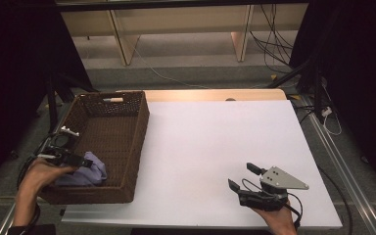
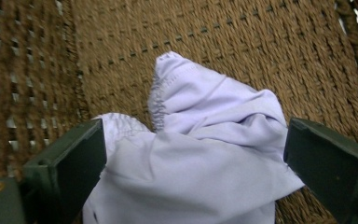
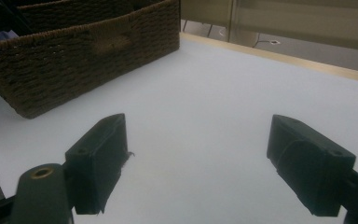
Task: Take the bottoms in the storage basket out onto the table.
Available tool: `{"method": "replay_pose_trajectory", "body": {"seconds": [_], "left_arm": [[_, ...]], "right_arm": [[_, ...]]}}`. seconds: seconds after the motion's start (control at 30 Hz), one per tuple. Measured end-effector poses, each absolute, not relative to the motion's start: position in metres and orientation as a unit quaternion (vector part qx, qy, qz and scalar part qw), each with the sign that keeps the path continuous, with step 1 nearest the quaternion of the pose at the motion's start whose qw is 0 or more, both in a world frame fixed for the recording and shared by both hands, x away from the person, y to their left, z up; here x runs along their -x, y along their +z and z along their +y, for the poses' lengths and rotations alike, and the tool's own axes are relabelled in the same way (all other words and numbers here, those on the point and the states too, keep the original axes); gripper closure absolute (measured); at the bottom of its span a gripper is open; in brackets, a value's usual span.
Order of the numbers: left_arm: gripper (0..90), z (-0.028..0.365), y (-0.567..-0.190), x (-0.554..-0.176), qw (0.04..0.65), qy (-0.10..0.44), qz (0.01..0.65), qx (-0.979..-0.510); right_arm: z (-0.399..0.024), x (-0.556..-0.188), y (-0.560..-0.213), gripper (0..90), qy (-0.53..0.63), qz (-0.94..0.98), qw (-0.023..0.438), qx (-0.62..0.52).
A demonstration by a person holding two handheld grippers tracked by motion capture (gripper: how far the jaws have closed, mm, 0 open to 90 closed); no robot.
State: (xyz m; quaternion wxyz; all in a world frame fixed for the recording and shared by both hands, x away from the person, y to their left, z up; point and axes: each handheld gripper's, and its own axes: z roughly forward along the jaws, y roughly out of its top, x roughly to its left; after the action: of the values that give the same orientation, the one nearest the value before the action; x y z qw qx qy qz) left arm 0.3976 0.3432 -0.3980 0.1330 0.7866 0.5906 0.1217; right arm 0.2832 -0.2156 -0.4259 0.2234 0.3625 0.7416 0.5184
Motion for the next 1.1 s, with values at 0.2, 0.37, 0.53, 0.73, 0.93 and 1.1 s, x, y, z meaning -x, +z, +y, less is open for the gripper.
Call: {"method": "replay_pose_trajectory", "body": {"seconds": [0.2,0.37,0.53,0.73,0.93,1.1], "left_arm": [[5.6,0.338,-0.404,-0.399,0.094,0.107,0.584,-0.799],[5.8,0.341,-0.406,-0.402,0.090,0.109,0.589,-0.796],[5.6,0.344,-0.405,-0.402,0.083,0.110,0.587,-0.798],[5.5,0.345,-0.409,-0.404,0.077,0.097,0.586,-0.801],[5.8,0.336,-0.415,-0.408,0.066,0.070,0.565,-0.819],[5.8,0.335,-0.418,-0.411,0.058,0.062,0.563,-0.822]], "right_arm": [[-0.215,-0.284,-0.427,21.6,0.516,0.744,0.225,-0.361],[-0.214,-0.283,-0.426,21.6,0.516,0.745,0.224,-0.359],[-0.215,-0.284,-0.427,21.6,0.512,0.747,0.223,-0.360],[-0.212,-0.283,-0.427,21.7,0.514,0.748,0.226,-0.352],[-0.212,-0.283,-0.427,21.8,0.512,0.750,0.226,-0.353],[-0.212,-0.284,-0.428,21.9,0.511,0.751,0.224,-0.353]]}}
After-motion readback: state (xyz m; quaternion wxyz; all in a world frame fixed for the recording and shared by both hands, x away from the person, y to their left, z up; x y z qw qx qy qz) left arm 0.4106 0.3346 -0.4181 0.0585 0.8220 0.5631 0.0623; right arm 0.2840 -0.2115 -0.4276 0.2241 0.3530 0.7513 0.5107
